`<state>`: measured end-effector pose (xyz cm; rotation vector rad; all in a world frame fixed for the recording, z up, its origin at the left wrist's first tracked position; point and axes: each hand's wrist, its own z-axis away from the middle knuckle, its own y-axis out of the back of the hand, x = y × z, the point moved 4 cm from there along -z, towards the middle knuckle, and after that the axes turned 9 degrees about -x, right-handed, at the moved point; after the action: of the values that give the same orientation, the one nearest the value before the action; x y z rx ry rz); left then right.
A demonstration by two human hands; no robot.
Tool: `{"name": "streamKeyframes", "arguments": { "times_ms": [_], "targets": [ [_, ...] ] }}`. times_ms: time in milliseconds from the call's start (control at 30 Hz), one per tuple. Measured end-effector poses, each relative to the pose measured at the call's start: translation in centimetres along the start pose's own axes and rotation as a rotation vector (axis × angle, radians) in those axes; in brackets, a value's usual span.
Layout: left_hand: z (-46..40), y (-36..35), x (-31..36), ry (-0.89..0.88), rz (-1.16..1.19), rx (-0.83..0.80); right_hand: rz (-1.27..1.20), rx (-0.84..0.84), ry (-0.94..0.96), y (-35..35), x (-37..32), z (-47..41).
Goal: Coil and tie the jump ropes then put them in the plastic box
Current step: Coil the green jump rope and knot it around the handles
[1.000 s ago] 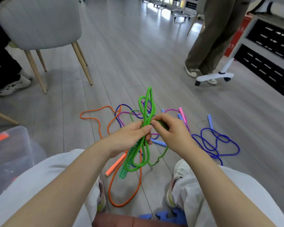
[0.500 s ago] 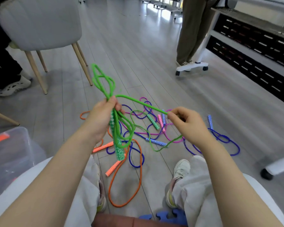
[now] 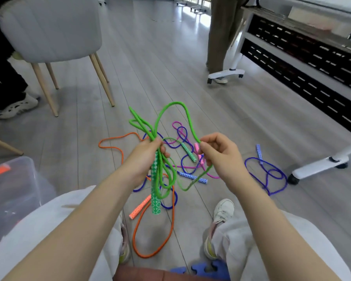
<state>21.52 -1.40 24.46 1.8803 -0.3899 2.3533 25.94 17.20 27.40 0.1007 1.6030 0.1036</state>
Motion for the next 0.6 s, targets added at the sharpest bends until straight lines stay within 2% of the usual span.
{"name": "streamKeyframes", "arguments": {
  "times_ms": [267, 400, 600],
  "targets": [
    [0.5, -1.6, -0.3, 0.071, -0.010, -0.172, 0.107, -0.070, 0.072, -2.2, 0.6, 0.1],
    [1.1, -2.6, -0.3, -0.009, -0.122, -0.273, 0.071, -0.128, 0.077, -3.2, 0.7, 0.2],
    [1.7, -3.1, -0.6, -0.059, -0.260, -0.146, 0.139, -0.183, 0.005, -3.4, 2.2, 0.1]
  ]
}}
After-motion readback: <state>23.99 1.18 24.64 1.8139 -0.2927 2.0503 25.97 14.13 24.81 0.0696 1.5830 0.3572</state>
